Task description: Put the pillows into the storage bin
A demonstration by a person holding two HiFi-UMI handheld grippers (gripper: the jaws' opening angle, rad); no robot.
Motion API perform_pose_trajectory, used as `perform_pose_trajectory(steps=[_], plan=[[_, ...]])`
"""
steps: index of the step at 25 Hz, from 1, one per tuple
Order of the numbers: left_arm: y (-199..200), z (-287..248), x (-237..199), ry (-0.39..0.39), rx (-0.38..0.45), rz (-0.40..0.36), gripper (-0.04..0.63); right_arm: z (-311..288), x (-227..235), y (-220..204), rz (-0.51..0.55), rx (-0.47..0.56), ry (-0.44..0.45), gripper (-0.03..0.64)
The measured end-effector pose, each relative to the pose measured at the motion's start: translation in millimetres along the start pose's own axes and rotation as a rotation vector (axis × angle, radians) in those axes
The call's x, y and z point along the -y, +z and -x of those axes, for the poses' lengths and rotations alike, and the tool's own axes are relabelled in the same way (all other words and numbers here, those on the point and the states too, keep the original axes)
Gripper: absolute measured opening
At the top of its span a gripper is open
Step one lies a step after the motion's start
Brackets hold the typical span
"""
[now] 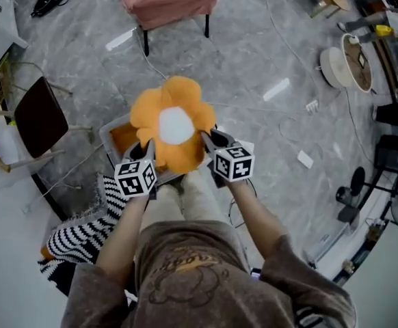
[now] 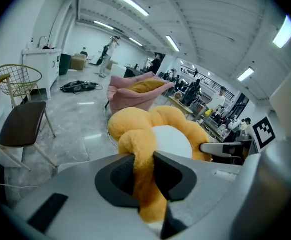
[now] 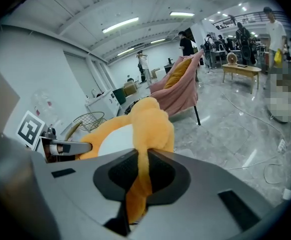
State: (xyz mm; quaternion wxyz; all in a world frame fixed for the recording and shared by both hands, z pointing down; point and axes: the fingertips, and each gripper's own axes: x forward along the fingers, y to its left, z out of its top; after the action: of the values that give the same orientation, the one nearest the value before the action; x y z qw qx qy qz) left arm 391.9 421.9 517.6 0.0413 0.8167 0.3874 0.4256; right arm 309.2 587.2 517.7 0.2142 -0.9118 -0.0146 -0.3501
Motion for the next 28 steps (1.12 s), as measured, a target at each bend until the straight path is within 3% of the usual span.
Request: perform_pose_trajectory(steps=[6, 16, 23, 26, 28], plan=[[-31.1, -60.6, -18.2, 0.021, -0.054, 0.022, 0.061, -53.0, 44.9, -33.4, -0.018, -0.062, 0.01, 0.043], [-133.8, -175.7, -82.8, 0.077, -0.137, 0.074, 0.072, -167.0, 116.6, -144.1, -0.027, -0.203, 0.033, 0.052], [-190.6, -231.3, -110.1, 0.084, -0.159, 0.094, 0.086, -213.6, 156.6, -202.7, -0.022, -0.254, 0.012, 0.063], [-205.8, -252.4, -116.8, 0.105, -0.173, 0.106, 0.137, -226.4, 180.7, -219.0, -0.02, -0.271, -0.019, 0.112], [-216.8, -260.2, -121.6, 0.119, -0.193, 0.116, 0.276, -230.9, 189.7, -227.8, -0.019, -0.283, -0.021, 0.245]])
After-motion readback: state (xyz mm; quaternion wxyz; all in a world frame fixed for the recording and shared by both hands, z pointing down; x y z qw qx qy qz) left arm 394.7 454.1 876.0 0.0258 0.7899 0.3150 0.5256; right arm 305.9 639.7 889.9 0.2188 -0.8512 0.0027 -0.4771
